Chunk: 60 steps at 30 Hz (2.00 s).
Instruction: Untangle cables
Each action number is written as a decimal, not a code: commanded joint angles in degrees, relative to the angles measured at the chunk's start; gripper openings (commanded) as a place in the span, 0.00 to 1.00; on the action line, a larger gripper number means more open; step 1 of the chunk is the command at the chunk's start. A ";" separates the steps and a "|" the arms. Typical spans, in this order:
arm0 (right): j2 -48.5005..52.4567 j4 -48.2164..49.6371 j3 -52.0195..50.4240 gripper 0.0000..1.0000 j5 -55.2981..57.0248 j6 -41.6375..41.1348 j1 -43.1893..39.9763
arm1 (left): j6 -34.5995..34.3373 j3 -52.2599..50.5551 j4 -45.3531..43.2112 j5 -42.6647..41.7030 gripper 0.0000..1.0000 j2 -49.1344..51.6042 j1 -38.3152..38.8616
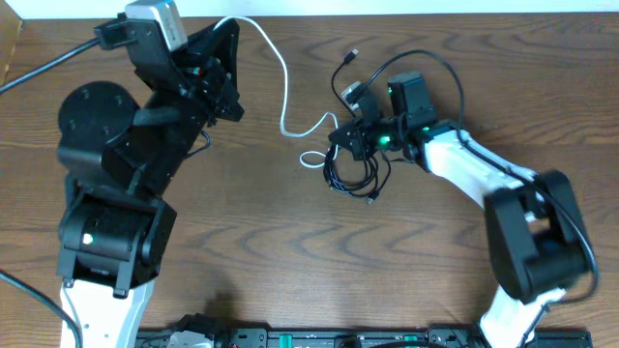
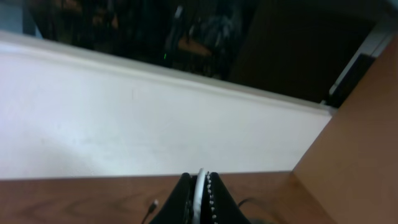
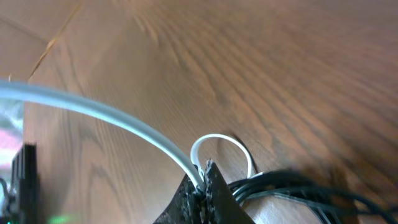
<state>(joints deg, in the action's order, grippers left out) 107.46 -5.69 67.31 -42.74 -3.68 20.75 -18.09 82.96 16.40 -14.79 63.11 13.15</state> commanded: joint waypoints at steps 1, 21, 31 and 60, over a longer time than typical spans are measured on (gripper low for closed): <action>-10.34 -2.62 0.15 0.02 8.13 -3.28 -0.11 | -0.17 0.42 1.05 0.52 0.08 1.42 -0.39; -33.20 -17.73 7.85 0.01 24.11 -15.37 -3.69 | -0.24 0.37 9.49 -0.96 0.07 8.17 -0.07; -35.58 -28.35 17.70 0.01 24.61 -14.23 -6.84 | -0.24 -0.24 11.82 -5.95 0.07 12.28 -0.04; -23.08 -50.73 17.66 0.01 38.14 -9.99 -19.06 | -15.67 -0.24 -16.13 -13.05 0.49 44.78 25.53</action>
<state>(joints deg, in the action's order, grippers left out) 84.01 -55.64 84.88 -11.25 -14.35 2.20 -32.42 82.85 1.06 -27.16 105.82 37.63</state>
